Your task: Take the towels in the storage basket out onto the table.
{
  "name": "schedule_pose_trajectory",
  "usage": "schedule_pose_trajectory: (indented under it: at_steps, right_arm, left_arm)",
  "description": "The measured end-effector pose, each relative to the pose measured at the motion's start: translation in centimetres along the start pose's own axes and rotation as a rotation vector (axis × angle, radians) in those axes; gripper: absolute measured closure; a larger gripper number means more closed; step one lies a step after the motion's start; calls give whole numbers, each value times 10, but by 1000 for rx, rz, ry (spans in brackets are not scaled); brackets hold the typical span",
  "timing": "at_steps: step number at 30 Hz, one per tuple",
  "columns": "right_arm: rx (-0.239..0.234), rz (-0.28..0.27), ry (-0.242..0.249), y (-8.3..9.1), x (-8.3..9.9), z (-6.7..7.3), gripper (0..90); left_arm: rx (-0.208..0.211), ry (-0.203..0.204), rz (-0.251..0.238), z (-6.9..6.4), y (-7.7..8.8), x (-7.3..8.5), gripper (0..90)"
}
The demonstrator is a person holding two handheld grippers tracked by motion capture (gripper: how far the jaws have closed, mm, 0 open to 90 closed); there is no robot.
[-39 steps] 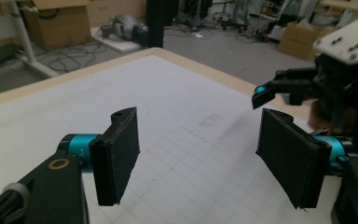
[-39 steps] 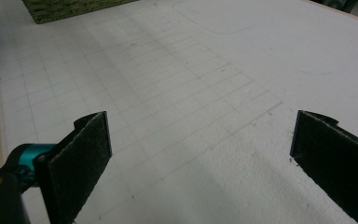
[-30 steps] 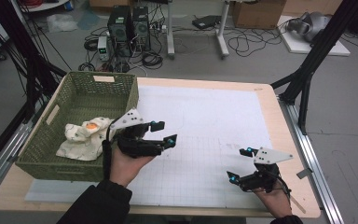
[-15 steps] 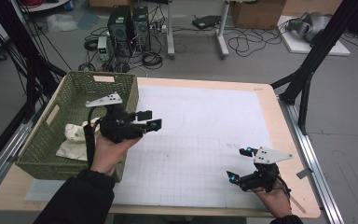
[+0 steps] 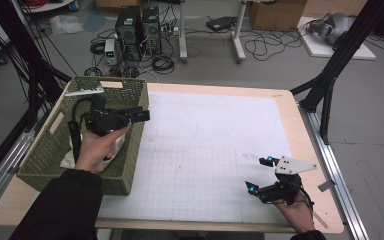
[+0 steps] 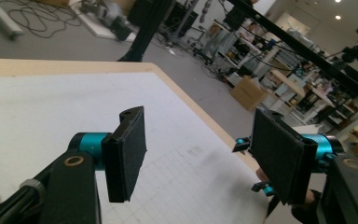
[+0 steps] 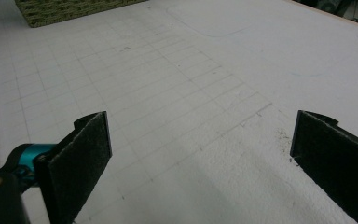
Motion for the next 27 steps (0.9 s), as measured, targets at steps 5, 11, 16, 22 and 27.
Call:
schedule_pose_trajectory:
  at_steps: [5,11,16,22,27]
  right_arm:
    - [0,6,-1,0,1,-1,42]
    - [1,4,-4,1,1,-1,43]
    - [1,8,2,1,1,-1,42]
    - [2,6,3,2,1,-1,43]
    - [3,6,3,2,1,-1,42]
  left_arm:
    - [0,13,22,13,3,0,384]
    - [-82,-7,64,24,3,3,387]
    - [-146,-11,86,34,6,4,388]
    - [-259,-36,131,48,18,6,394]
    - [-348,-60,159,58,30,6,394]
Point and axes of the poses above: each handheld gripper's, and its own axes: y roughly backward along the jaws, x roughly out of its underside, z roughly to its left, the point moved 3 cm from there along -y, roughly forward along the jaws, and after that the axes turned 2 degrees about -z, right-handed, at the moved point
